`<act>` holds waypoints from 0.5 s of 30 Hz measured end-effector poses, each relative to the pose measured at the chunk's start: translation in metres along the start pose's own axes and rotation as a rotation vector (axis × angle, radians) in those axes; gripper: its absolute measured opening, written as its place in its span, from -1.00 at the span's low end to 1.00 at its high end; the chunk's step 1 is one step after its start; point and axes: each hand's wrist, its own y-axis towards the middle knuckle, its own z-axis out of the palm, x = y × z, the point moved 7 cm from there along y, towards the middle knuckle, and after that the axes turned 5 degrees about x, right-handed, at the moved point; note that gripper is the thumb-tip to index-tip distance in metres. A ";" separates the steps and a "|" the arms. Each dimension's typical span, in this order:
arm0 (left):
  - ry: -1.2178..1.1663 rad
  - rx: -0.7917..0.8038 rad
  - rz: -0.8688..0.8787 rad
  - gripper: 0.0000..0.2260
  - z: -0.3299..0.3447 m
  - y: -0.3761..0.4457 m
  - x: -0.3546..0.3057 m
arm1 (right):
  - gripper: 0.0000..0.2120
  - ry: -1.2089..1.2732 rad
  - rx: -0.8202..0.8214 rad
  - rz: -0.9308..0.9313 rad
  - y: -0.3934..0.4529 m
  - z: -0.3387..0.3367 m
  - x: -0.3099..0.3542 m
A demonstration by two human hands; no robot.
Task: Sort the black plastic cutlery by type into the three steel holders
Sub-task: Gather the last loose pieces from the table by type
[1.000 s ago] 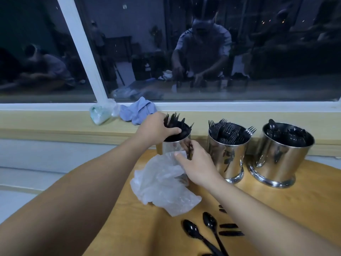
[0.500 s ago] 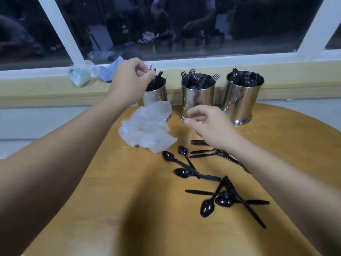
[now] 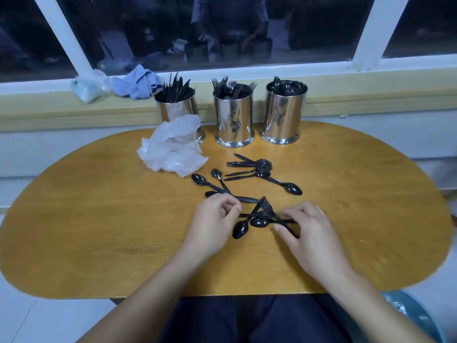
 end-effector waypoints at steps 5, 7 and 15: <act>0.356 0.092 0.183 -0.80 0.022 -0.002 -0.008 | -0.77 -0.031 -0.063 -0.011 -0.008 0.004 -0.006; 0.361 0.128 0.154 -0.82 0.020 0.003 -0.006 | -0.82 0.012 -0.093 -0.001 -0.012 0.006 -0.009; 0.430 0.298 0.071 -0.89 0.026 0.023 -0.021 | -0.89 0.015 -0.121 -0.002 -0.015 0.011 -0.010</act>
